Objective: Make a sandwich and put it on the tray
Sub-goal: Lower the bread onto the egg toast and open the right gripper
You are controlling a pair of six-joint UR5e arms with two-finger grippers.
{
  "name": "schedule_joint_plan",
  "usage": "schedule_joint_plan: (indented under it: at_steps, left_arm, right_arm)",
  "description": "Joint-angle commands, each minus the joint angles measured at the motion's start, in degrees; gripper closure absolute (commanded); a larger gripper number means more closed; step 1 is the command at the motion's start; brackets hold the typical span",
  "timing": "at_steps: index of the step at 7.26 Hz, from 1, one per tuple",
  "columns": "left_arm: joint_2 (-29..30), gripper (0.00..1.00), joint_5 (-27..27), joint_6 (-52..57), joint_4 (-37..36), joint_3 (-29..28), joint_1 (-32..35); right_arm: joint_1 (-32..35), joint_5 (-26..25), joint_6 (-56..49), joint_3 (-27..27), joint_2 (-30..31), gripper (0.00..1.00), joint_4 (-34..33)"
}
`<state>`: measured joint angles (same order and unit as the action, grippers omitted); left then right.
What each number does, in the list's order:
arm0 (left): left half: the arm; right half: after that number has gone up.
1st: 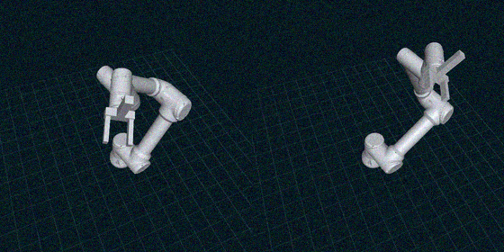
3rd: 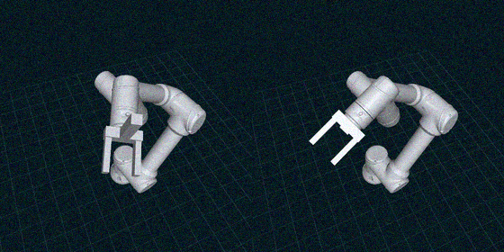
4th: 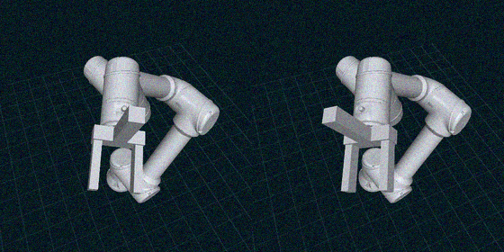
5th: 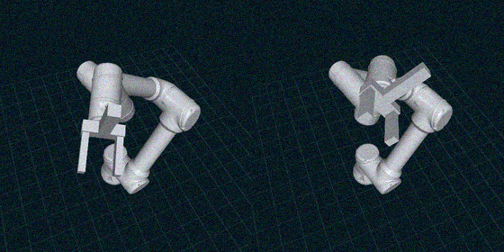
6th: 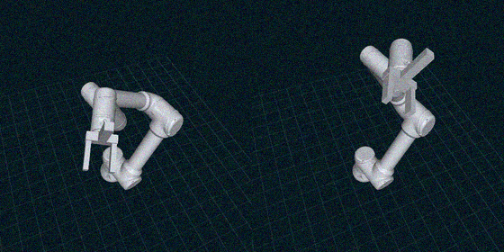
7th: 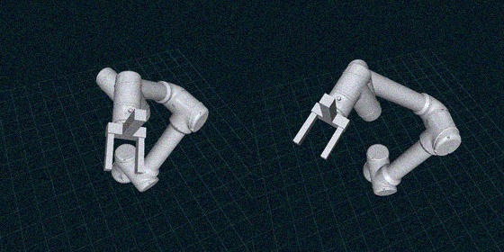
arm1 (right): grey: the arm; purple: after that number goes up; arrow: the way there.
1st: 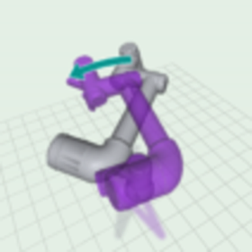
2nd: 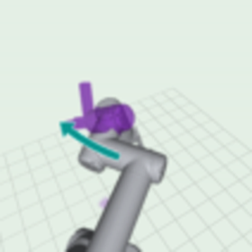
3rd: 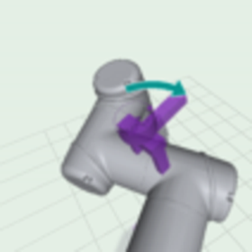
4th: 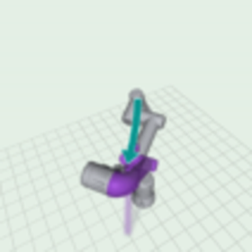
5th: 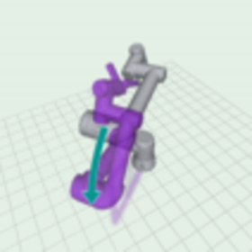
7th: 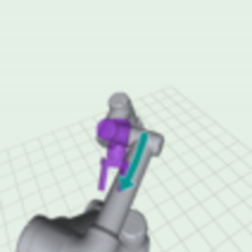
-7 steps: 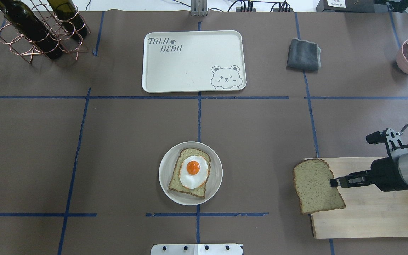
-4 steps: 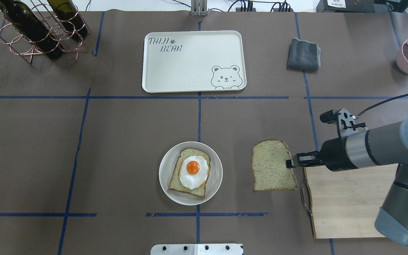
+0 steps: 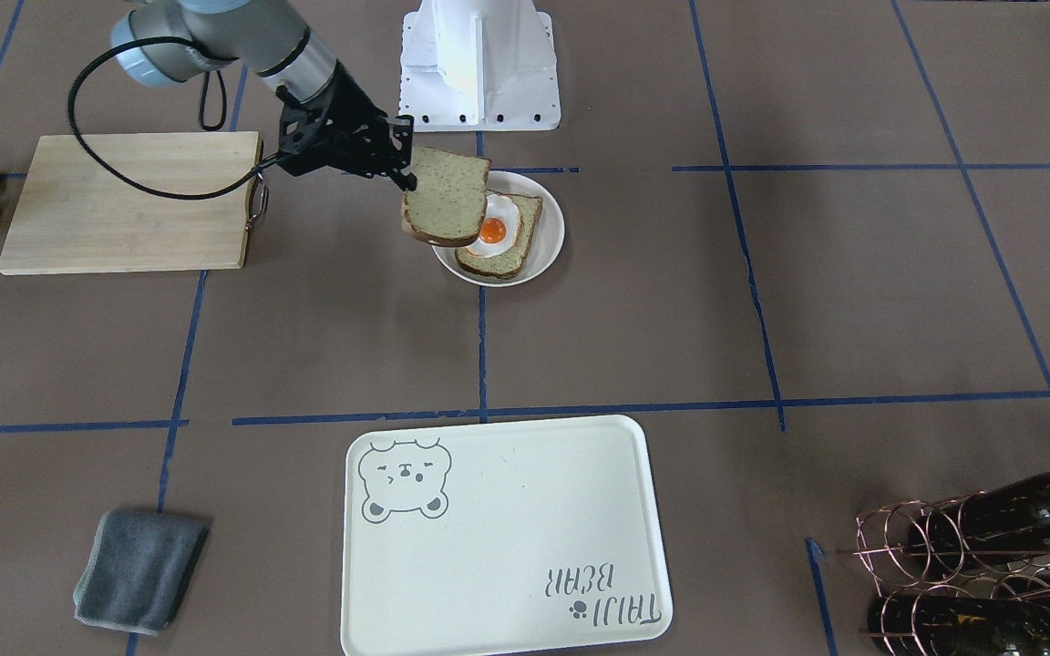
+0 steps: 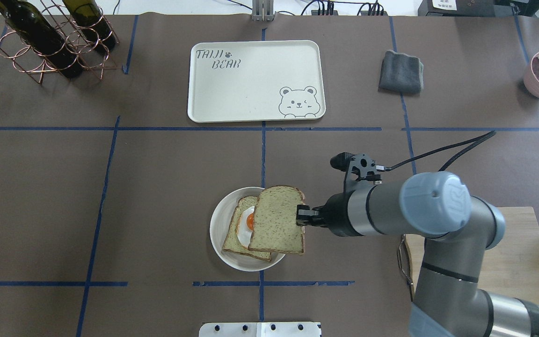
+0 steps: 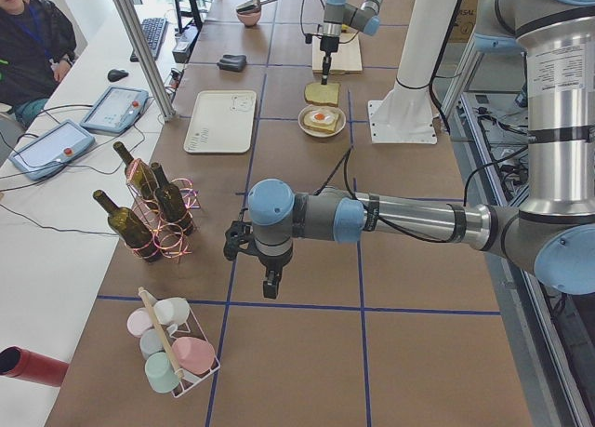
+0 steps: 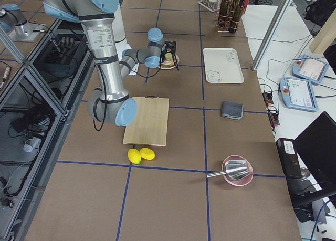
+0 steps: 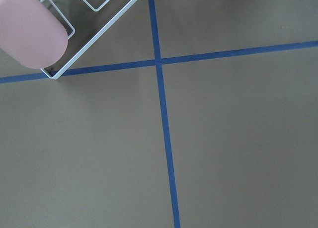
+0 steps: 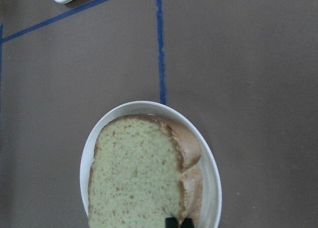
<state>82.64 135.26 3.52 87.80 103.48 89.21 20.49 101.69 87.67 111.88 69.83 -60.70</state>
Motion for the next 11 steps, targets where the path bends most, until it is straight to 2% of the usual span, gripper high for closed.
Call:
schedule_joint_plan:
  at_steps: [1,5,7,10,11]
  left_arm:
    - [0.07,0.00,0.00,0.00,0.00,-0.04,0.00]
    - [0.07,0.00,0.00,0.00,0.00,-0.04,0.00]
    - [0.07,0.00,0.00,0.00,0.00,-0.04,0.00]
    - [0.07,0.00,0.00,0.00,0.00,-0.12,0.00]
    - [0.07,0.00,0.00,0.00,0.00,-0.12,0.00]
  right_arm:
    - [-4.22,-6.58,3.20,-2.36,-4.00,1.00,-2.58]
    - [-4.23,-7.82,2.33,-4.91,-4.17,1.00,-2.14]
    - [-4.23,-9.05,2.59,-7.45,-6.72,1.00,-2.23]
    - [-4.06,-9.06,2.07,-7.64,-6.20,0.99,-2.23]
    - [-4.06,-9.40,1.97,-7.64,-6.11,0.07,-2.40]
